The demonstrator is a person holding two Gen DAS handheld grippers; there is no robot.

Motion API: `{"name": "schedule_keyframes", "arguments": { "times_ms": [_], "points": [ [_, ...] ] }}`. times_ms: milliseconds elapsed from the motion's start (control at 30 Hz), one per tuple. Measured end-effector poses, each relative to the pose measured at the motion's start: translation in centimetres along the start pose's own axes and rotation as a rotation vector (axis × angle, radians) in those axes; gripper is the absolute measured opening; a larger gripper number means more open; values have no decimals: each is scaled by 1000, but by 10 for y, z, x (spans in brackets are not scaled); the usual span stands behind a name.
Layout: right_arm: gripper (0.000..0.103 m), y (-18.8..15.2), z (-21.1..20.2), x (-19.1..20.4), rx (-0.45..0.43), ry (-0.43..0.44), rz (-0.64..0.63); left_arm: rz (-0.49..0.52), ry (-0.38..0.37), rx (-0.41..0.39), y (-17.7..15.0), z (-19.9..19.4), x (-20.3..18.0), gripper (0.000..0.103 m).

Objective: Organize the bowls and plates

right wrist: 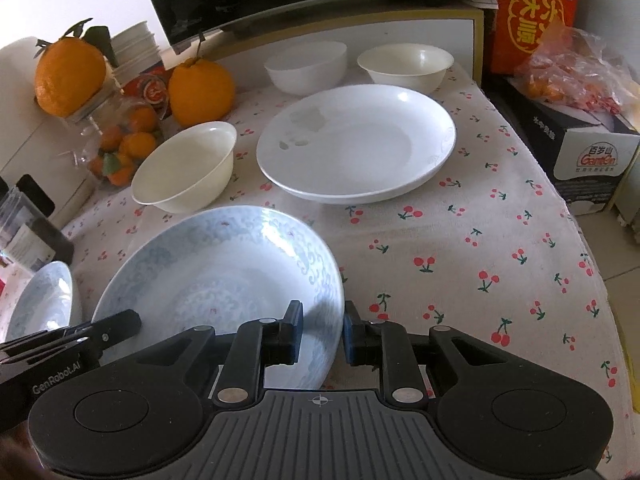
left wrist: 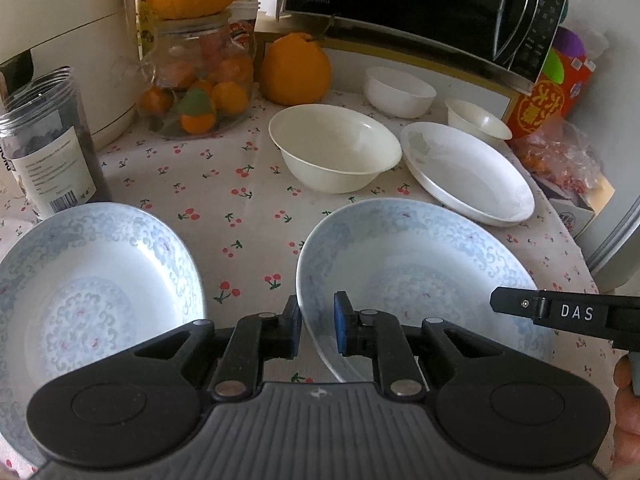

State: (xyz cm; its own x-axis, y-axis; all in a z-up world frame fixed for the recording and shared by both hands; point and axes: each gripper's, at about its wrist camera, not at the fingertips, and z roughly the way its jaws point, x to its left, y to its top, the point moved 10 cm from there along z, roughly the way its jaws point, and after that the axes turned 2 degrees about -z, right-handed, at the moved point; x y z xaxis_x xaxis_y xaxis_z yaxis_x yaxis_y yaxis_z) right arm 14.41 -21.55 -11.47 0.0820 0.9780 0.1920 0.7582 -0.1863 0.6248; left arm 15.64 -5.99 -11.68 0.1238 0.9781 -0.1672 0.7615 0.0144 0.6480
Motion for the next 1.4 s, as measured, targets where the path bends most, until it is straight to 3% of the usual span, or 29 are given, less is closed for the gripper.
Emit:
{"name": "schedule_keyframes", "arguments": {
  "times_ms": [500, 567, 633, 733, 800, 833, 933, 1000, 1400],
  "points": [
    [24, -1, 3, 2, 30, -29, -23, 105, 27, 54, 0, 4, -4, 18],
    [27, -1, 1, 3, 34, -24, -31, 112, 33, 51, 2, 1, -6, 23],
    [39, 0, -2, 6, 33, -8, -29, 134, 47, 36, 5, -4, -7, 27],
    [60, 3, -11, 14, 19, 10, -37, 179, 56, 26, 7, -12, -6, 44],
    [69, 5, -16, 22, 12, 15, -54, 201, 64, 21, 6, -18, 0, 60],
    [74, 6, -19, 25, 8, 14, -61, 202, 64, 23, 5, -20, 3, 63],
    [82, 5, -23, 37, 15, 47, -84, 195, 61, 52, 4, -27, 16, 74],
    [86, 5, -26, 44, 22, 59, -86, 195, 68, 56, 6, -33, 27, 86],
    [93, 6, -31, 120, 18, 143, -159, 302, 210, 60, 16, -59, 98, 101]
  ]
}}
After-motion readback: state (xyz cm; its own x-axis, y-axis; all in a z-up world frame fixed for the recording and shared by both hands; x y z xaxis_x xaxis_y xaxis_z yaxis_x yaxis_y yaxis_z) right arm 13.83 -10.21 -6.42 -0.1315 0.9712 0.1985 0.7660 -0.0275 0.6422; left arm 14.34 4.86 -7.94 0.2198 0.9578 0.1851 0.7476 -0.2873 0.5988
